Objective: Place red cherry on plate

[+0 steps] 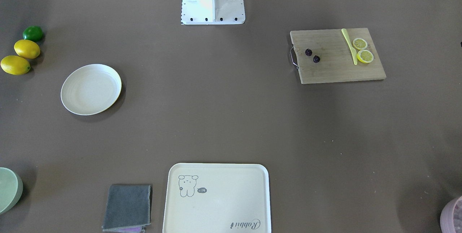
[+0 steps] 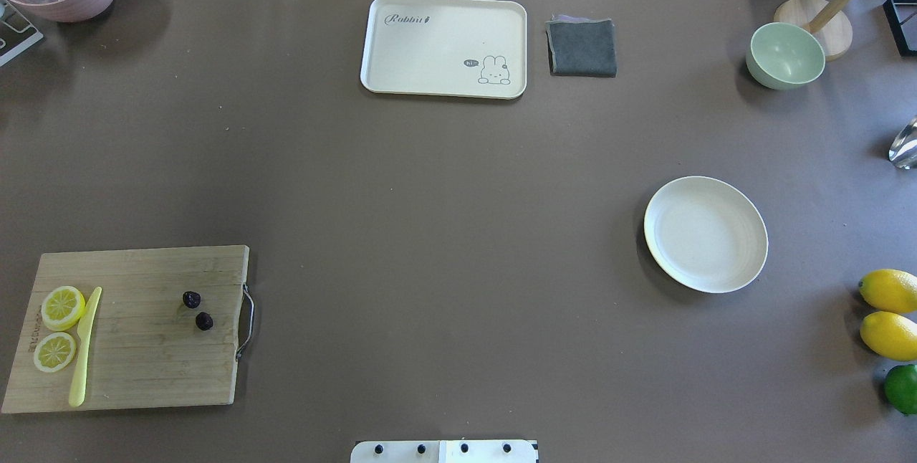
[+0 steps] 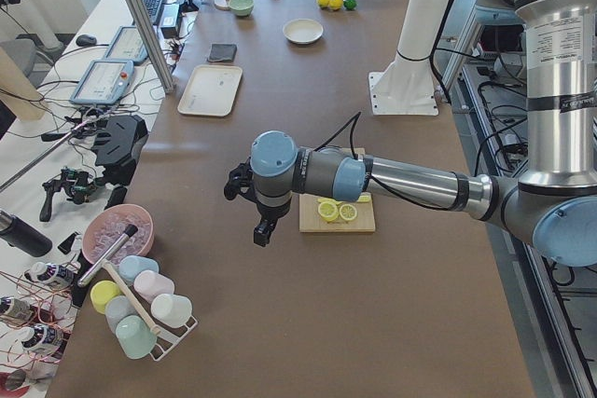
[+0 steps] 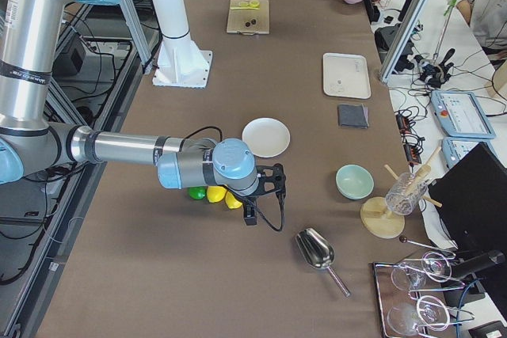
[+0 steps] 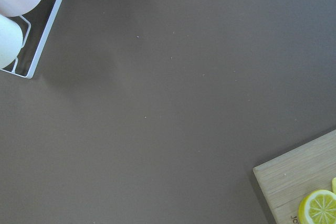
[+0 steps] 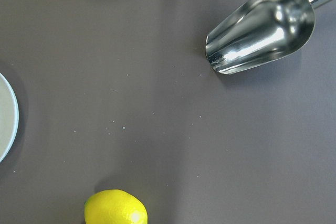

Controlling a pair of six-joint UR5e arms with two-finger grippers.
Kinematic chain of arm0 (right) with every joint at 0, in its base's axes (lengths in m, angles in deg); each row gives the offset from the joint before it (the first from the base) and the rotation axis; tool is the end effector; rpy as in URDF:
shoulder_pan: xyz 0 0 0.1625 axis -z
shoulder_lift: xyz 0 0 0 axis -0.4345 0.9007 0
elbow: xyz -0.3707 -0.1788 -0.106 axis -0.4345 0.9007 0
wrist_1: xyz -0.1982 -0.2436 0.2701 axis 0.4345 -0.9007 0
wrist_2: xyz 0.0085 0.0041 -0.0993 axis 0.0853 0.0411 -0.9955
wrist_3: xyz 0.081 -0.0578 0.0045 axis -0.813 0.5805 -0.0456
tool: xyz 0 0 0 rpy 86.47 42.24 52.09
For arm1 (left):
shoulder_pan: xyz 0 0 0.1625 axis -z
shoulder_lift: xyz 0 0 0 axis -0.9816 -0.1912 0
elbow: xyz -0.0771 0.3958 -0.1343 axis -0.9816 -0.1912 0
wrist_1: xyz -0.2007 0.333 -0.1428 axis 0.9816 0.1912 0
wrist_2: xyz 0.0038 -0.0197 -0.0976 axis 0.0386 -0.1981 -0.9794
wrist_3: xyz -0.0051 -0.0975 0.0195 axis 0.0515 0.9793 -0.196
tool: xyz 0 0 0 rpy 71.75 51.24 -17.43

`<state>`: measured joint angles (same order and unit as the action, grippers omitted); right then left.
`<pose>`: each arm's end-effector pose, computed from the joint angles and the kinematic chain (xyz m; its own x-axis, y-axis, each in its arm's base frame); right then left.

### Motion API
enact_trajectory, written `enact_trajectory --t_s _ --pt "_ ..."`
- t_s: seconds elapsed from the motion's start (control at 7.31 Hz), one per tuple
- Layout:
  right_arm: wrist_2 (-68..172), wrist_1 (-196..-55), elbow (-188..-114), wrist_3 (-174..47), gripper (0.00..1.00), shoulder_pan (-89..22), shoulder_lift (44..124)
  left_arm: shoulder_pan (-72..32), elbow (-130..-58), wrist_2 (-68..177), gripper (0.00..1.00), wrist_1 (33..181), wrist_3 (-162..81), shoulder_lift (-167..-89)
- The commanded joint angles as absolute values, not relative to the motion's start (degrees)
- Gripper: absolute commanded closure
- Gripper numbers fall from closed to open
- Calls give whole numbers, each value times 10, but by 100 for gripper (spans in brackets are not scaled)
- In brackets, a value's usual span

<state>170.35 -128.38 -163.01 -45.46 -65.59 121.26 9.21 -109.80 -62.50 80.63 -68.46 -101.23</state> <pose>0.0641 -0.3758 0.6275 0.6252 -0.1327 0.7691 -0.0059 0.9846 0.1747 -0.0445 -0.4446 0.5655 0.6313 0.3687 -0.6823 -0.1775 0.9251 0.3358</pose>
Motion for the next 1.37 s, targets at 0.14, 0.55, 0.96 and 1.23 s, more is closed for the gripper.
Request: enact_trajectory --t_s 0.14,0.55,0.96,1.23 --pt "1746 -1283 -1622 -503 1 -601 1197 91 -1095 -628 2 807 -685 -1011" --pt "1767 -1279 -1591 -642 2 -512 1108 90 -1097 -628 2 808 -684 -1008" --pt "1716 -1142 -1529 -782 7 -428 1057 91 -1103 -628 2 808 -684 -1007" --pt "1665 -989 -1466 -909 9 -362 1043 90 -1103 -628 2 808 -681 -1007"
